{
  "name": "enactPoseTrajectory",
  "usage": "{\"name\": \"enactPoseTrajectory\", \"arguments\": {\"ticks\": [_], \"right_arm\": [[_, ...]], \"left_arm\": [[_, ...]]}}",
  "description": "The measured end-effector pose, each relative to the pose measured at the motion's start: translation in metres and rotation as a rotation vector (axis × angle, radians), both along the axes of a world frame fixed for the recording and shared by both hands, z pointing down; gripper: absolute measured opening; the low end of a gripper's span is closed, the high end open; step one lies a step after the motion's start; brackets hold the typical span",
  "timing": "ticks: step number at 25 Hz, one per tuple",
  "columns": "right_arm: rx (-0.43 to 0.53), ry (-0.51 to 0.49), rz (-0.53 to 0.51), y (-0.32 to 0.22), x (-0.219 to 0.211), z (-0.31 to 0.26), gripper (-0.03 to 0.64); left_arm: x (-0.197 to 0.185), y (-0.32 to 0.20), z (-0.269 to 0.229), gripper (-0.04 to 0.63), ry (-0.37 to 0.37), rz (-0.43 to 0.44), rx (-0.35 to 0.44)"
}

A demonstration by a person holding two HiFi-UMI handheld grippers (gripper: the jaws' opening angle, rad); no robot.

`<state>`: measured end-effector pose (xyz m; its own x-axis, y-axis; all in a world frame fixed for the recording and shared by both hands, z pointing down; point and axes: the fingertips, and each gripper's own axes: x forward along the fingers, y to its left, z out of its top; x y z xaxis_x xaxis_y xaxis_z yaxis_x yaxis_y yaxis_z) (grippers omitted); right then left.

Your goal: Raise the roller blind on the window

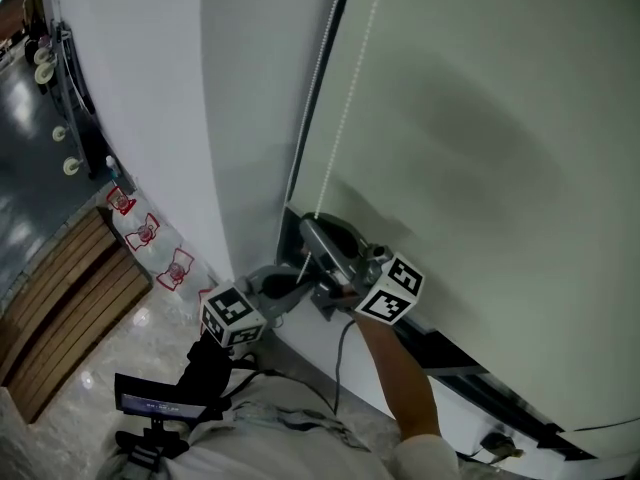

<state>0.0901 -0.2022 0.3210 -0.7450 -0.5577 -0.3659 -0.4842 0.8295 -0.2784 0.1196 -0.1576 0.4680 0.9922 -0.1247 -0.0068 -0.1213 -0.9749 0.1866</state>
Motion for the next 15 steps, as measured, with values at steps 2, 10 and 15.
{"name": "enactPoseTrajectory", "arguments": {"ticks": [2, 10, 15], "right_arm": [[-0.018, -0.005, 0.005, 0.0, 0.002, 0.01, 0.011], [-0.083, -0.037, 0.014, 0.0, 0.005, 0.042, 0.011], [-0.112, -0.082, -0.045, 0.002, 0.009, 0.033, 0.015]], "left_arm": [[0.0, -0.002, -0.002, -0.002, 0.002, -0.003, 0.003], [0.0, -0.001, 0.009, -0.002, -0.056, 0.004, 0.015], [-0.001, 0.002, -0.001, -0.002, -0.022, 0.004, 0.029]]}}
